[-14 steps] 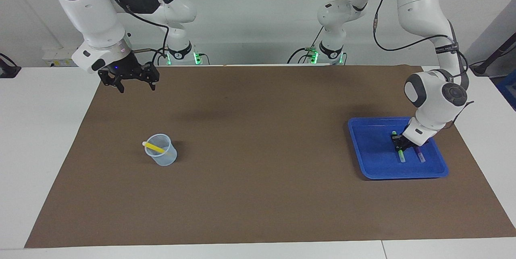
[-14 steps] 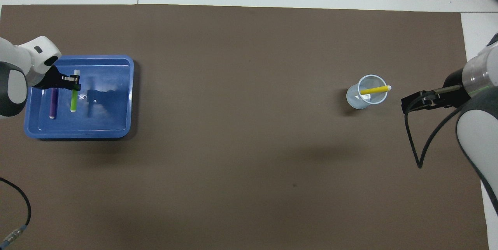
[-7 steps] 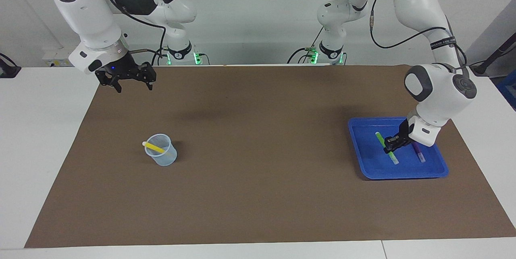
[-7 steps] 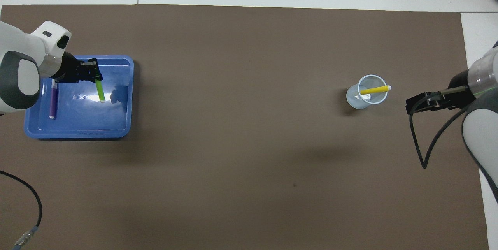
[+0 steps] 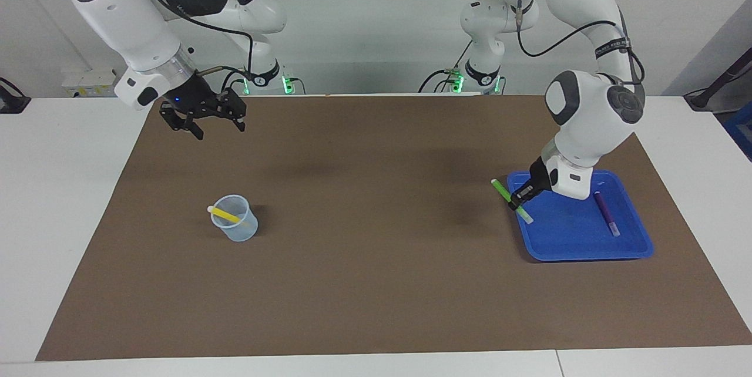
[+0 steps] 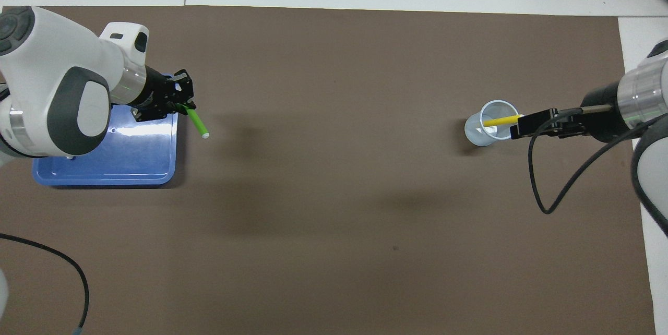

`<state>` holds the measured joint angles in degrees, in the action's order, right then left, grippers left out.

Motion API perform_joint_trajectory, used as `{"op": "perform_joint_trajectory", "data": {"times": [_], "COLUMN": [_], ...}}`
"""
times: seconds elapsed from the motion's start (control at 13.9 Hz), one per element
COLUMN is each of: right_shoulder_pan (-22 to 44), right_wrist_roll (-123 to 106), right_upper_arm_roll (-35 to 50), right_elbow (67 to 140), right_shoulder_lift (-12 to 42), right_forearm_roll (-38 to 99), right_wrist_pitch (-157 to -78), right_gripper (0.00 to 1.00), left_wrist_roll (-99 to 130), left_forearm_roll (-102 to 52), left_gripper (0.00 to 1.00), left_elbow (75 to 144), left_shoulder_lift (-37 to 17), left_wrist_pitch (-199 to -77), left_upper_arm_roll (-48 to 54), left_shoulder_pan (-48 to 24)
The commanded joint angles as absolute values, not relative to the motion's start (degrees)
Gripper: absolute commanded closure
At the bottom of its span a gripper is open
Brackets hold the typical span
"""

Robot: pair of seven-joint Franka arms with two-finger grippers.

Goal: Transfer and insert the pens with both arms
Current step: 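Lift the green pen with the left gripper toward the right gripper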

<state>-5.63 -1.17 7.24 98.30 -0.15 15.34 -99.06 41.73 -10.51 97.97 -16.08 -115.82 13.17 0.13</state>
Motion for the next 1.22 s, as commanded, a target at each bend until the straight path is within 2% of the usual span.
{"op": "perform_joint_trajectory", "data": {"times": [0.0,0.29,0.5,0.65,1.01,1.15], "right_shoulder_pan": [-4.75,-3.52,-3.16,-2.21,3.51,3.69], "right_wrist_roll": [3.76,2.39,-2.79,-7.46,-8.7,-8.88], "right_upper_arm_roll": [7.64,7.73,7.73,7.82,7.73,7.73], "right_elbow": [102.03,109.5,111.7,114.68,115.14,115.22], "right_shoulder_lift": [-1.76,-4.47,-5.01,-5.36,-4.13,-4.13], "right_forearm_roll": [21.69,32.85,36.9,41.02,42.36,42.36], "right_wrist_pitch": [-103.96,-111.17,-111.97,-117.48,-123.83,-123.93], "right_gripper": [0.0,0.0,0.0,0.0,0.0,0.0], "left_wrist_roll": [58.98,75.64,85.3,95.31,111.86,115.04], "left_forearm_roll": [-13.09,-18.6,-22.15,-22.15,-22.24,-22.24], "left_gripper": [1.0,1.0,1.0,1.0,1.0,1.0], "left_elbow": [98.09,98.7,98.88,99.05,100.01,100.72], "left_shoulder_lift": [-14.06,-14.06,-14.24,-14.59,-15.2,-15.47], "left_wrist_pitch": [-115.74,-121.55,-126.1,-131.98,-144.02,-147.38], "left_upper_arm_roll": [11.95,12.13,12.04,11.95,12.04,12.13], "left_shoulder_pan": [-8.31,-14.32,-18.44,-22.48,-29.78,-31.98]}}
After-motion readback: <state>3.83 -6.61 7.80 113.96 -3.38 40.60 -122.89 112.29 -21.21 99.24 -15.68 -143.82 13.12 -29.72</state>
